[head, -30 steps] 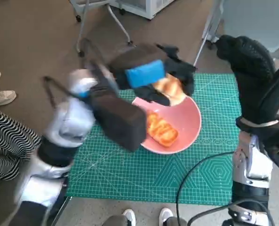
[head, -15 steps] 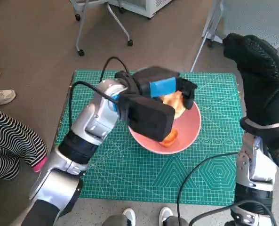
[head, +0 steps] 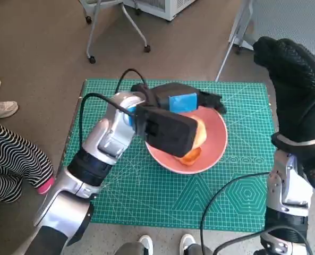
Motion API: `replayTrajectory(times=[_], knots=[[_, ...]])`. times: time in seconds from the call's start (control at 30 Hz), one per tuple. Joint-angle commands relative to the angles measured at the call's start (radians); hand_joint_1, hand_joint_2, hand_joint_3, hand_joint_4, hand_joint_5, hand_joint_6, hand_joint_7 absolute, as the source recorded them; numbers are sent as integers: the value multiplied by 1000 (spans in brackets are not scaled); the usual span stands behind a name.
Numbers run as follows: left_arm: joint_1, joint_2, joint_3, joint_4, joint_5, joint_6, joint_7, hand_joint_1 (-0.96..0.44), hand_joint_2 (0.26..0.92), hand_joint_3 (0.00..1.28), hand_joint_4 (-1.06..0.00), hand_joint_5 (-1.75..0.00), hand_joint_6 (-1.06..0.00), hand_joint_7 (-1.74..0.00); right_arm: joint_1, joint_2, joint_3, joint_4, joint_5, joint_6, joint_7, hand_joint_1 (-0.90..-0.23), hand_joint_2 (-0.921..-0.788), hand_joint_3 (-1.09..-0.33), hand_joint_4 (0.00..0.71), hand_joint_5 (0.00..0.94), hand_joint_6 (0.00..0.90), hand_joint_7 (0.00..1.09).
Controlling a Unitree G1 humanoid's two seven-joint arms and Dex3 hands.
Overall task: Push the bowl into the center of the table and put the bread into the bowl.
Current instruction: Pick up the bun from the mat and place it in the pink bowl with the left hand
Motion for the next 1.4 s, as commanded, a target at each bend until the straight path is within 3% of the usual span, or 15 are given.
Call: replayTrajectory(times=[0.03, 0.27, 0.43, 0.6, 0.8, 0.87, 1.13, 1.4], knots=[[35, 21, 54, -58, -17, -33, 66, -460, 865, 53, -130, -1, -142, -334, 6, 4, 7, 14, -16, 12, -12, -690, -921, -663, 154, 4, 8, 605], [64, 34, 141, -118, -98, -55, 84, -496, 911, 21, -109, 0, -127, -266, -6, 0, 11, 20, -13, 11, -12, -682, -921, -663, 155, 4, 8, 607], [88, 30, 240, -110, -241, -121, 75, -553, 919, 60, -108, 0, -125, -240, -18, -2, 18, 14, -18, 14, -13, -688, -921, -663, 152, 2, 10, 609], [110, -4, 335, -84, -433, -163, 34, -649, 921, 192, -104, 0, -102, -211, -32, -1, 24, 16, -23, 16, -15, -691, -921, -663, 152, 2, 12, 610], [142, -67, 411, -91, -603, -181, 27, -665, 921, 323, -98, 0, -79, -203, -44, 2, 33, 20, -32, 9, -18, -691, -921, -661, 149, 1, 11, 608], [162, -99, 434, -86, -648, -210, 35, -684, 921, 349, -92, -1, -45, -282, -50, 6, 38, 21, -38, 9, -23, -686, -921, -661, 147, 0, 10, 606], [211, -146, 468, -73, -686, -295, 59, -712, 921, 399, -84, -1, -1, -390, -72, 19, 46, 43, -46, 3, -30, -688, -921, -662, 155, 5, 16, 606], [241, -154, 478, -89, -710, -297, 50, -708, 921, 429, -81, 0, 1, -393, -75, 31, 55, 45, -50, -1, -31, -693, -921, -662, 170, 11, 22, 608]])
